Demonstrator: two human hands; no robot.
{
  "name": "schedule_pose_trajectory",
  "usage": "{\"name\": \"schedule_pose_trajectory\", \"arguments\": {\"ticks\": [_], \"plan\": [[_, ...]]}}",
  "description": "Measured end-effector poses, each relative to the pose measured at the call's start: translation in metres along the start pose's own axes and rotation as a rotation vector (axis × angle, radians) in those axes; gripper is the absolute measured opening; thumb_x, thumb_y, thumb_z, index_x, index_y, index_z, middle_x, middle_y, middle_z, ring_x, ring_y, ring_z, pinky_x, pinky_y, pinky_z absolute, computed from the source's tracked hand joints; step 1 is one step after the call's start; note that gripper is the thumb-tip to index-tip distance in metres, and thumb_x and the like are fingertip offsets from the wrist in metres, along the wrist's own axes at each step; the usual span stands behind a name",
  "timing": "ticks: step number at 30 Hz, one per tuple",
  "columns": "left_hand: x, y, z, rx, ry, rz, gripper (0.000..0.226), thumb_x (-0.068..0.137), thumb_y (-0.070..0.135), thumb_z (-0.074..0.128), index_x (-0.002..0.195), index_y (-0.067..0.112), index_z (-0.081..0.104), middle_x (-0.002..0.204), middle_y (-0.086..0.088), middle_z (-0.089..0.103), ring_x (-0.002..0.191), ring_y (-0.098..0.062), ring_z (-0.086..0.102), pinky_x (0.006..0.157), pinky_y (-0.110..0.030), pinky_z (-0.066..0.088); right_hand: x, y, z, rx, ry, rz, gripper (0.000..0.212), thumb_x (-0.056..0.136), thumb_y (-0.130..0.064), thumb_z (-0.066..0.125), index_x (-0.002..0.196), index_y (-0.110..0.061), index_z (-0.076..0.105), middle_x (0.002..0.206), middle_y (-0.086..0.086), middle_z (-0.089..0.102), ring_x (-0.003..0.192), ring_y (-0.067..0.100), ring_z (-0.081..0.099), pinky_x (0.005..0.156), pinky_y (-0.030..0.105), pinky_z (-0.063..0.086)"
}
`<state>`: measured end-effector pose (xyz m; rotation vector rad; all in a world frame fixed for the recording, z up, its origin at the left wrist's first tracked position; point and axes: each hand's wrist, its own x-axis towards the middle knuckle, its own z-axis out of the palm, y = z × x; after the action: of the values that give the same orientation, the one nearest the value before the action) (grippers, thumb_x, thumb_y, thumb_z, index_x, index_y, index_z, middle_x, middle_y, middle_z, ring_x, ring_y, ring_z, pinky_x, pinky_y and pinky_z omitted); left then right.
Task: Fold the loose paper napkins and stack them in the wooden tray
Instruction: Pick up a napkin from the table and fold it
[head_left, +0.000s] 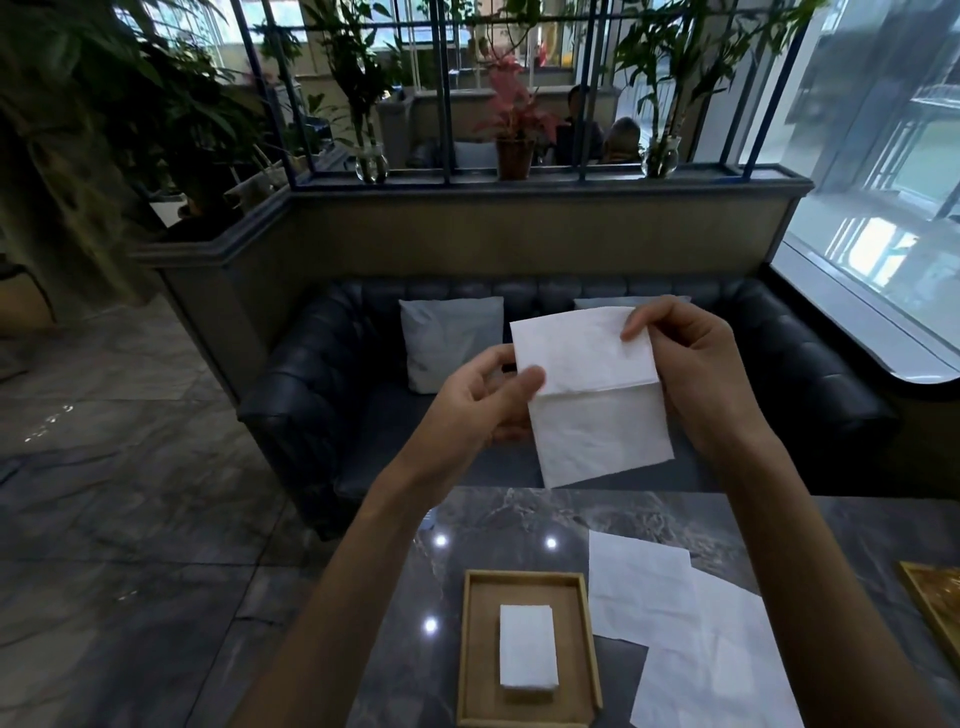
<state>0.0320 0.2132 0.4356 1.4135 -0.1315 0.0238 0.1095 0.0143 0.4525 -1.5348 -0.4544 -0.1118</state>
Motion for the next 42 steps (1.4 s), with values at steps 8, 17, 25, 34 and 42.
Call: {"name": "schedule_pose_trajectory", "arguments": {"ticks": [8,17,25,34,42], "plan": [[0.003,0.004,0.006,0.126,0.135,0.098,0.029,0.093,0.010,0.065,0.121,0.012,0.060,0.112,-0.003,0.075,0.100,-0.019,0.073,0.080,-0.037,0.062,0.004,0.008,0.005,0.329,-0.141,0.410,0.056,0.091,-0.061,0.041,0.129,-0.023,0.060,0.112,0.008,0.076,0.099,0.023,0.074,0.076,0.036,0.060],[0.003,0.003,-0.003,0.195,0.195,0.107,0.030,0.088,0.006,0.071,0.117,0.011,0.062,0.111,-0.010,0.072,0.100,-0.020,0.073,0.080,-0.032,0.061,-0.008,0.014,0.011,0.247,-0.203,0.351,0.034,0.092,-0.009,0.066,0.125,-0.015,0.063,0.113,0.008,0.076,0.103,0.026,0.074,0.080,0.036,0.062],[0.002,0.006,-0.006,0.214,0.225,0.210,0.024,0.089,-0.001,0.068,0.112,0.006,0.067,0.111,-0.009,0.072,0.104,-0.019,0.071,0.088,-0.032,0.058,-0.010,0.009,0.009,0.084,-0.188,0.154,0.023,0.094,-0.004,0.062,0.091,-0.023,0.075,0.110,0.000,0.077,0.102,0.016,0.073,0.075,0.028,0.061],[-0.002,0.004,-0.001,0.093,0.195,0.121,0.022,0.101,0.014,0.051,0.119,0.007,0.063,0.112,-0.007,0.074,0.103,-0.021,0.072,0.077,-0.028,0.060,-0.010,0.011,0.004,0.158,-0.133,0.000,0.051,0.087,0.016,0.057,0.063,-0.024,0.076,0.094,-0.001,0.079,0.093,0.019,0.074,0.071,0.030,0.059],[-0.005,0.005,0.002,0.069,0.213,0.071,0.022,0.096,0.019,0.061,0.115,0.009,0.067,0.106,-0.003,0.075,0.096,-0.015,0.072,0.074,-0.024,0.058,-0.009,0.012,0.003,-0.034,-0.181,-0.031,0.033,0.091,0.011,0.056,0.083,-0.015,0.074,0.103,-0.005,0.077,0.101,0.017,0.072,0.076,0.029,0.060]]}}
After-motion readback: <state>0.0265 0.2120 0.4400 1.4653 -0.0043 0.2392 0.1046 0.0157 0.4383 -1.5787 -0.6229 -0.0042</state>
